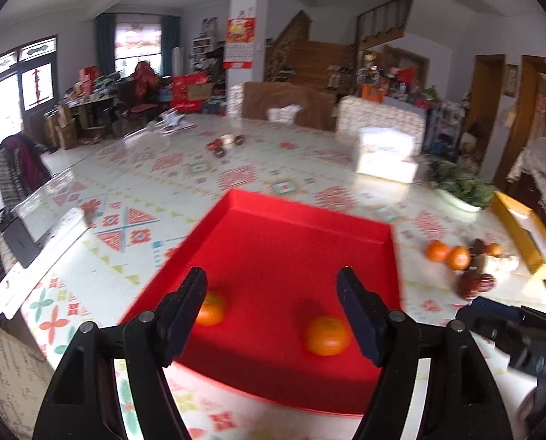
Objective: Organize fruits
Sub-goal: 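Grasp a red date with the right gripper while the left gripper grasps another date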
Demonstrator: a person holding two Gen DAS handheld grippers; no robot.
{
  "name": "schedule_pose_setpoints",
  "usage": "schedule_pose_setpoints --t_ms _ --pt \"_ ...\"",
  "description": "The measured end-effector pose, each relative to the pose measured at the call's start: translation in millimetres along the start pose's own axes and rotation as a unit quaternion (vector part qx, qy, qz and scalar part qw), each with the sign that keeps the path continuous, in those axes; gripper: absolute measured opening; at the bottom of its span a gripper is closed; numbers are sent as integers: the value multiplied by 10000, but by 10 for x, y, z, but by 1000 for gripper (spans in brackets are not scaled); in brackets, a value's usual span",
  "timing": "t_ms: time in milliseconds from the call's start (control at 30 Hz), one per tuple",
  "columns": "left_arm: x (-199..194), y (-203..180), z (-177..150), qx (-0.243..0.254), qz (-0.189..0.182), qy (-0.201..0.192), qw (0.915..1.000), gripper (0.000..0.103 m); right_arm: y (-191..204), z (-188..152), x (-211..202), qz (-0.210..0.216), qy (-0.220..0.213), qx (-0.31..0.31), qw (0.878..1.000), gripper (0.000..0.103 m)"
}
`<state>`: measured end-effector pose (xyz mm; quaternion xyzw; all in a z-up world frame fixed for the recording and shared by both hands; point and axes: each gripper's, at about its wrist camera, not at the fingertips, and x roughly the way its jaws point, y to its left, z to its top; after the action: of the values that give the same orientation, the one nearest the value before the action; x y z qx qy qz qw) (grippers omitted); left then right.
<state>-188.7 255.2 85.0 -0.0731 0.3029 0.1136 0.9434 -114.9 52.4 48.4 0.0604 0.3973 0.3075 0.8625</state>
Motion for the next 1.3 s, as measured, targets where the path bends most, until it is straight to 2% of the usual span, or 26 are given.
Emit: schedule_pose_setpoints --t_ms 200,367,467,600,767,1067,1267,1300 --pt "-2 -610 -60 442 -677 170 9966 74 -809 -75 -499 -533 -360 713 9954 57" --pt "164 -1156 -176 718 -1487 637 9842 74 -1369 -148 -808 -925 -557 1202 9869 57" --pt "274 -1391 -245 809 -1743 871 9775 74 -1570 -161 -888 -1048 -576 1352 9836 57" --pt "405 -1573 -289 878 -1782 1057 9744 74 -1692 -121 -803 -1025 -431 1438 9833 57" --pt "525 -1617 -287 820 -1739 1165 9744 74 -1803 -36 -604 -814 -267 1589 9836 57" --pt "667 -1650 -322 825 -1774 1315 9718 74 -1669 111 -111 -711 135 1385 9877 57" --pt "735 -1649 -311 839 -1756 1363 9714 74 -1472 192 77 -1003 198 963 9901 57" --pt "745 -1659 -308 846 -1764 1371 9711 74 -1443 198 92 -1086 203 882 9900 54"
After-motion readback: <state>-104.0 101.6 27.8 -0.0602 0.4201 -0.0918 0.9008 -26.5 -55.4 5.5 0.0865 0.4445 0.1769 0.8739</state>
